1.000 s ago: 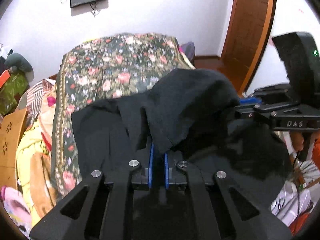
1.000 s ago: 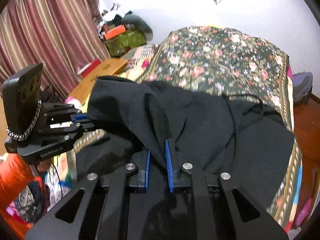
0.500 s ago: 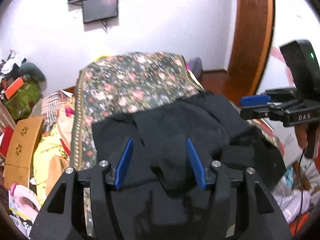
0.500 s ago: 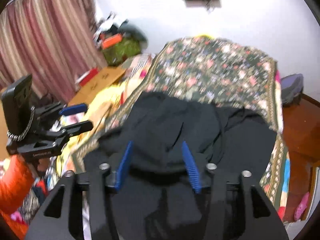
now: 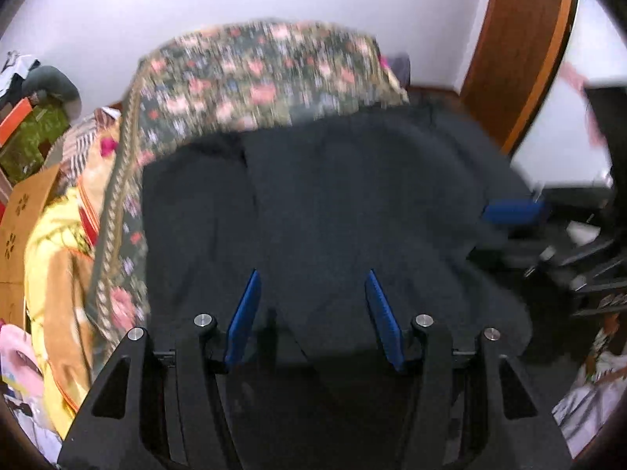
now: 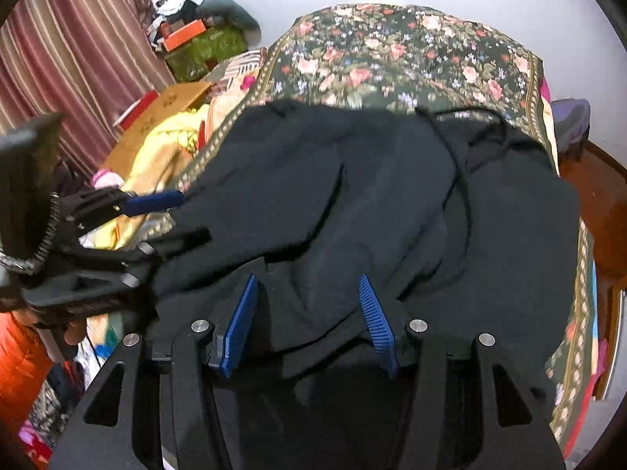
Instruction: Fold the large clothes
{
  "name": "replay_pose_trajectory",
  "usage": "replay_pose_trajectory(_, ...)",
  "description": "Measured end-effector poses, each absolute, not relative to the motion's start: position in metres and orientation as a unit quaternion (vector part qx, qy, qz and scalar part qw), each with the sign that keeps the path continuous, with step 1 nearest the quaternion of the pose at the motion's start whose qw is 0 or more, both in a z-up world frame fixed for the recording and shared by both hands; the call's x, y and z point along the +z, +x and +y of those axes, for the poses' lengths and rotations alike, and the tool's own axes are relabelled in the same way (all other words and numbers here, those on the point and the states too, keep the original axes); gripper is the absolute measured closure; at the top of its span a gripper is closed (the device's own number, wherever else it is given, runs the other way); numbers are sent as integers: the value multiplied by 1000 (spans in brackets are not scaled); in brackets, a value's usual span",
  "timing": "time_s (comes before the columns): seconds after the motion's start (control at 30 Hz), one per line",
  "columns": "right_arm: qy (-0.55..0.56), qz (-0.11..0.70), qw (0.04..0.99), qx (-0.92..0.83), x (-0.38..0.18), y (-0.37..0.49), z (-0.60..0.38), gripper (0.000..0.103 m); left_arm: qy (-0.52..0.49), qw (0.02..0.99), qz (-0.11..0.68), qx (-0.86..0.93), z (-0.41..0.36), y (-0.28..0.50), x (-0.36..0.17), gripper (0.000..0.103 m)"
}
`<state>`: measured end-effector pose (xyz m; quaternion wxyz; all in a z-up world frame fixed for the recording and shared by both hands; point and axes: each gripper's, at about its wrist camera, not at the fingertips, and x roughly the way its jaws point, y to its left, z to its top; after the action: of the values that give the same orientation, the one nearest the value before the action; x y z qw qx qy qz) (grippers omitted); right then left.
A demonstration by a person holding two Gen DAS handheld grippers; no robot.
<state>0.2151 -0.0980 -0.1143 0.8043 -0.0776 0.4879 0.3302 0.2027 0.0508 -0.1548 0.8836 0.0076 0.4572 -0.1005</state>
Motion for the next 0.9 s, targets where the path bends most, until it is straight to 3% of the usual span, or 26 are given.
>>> replay_pose_trajectory(0.2,-61,487,806,330,-105,206,-107,53,-46,875,473,-95,61,202,-167,47)
replay_pose_trajectory(0.57,1,455,850,265,-63,203,-183,53,-7,902,430,-23,132,166,-134,47)
replay_pose_trajectory(0.9,73,530,828,168,-114,186,-251,53,-71,842,534,25,223,127,-215,46)
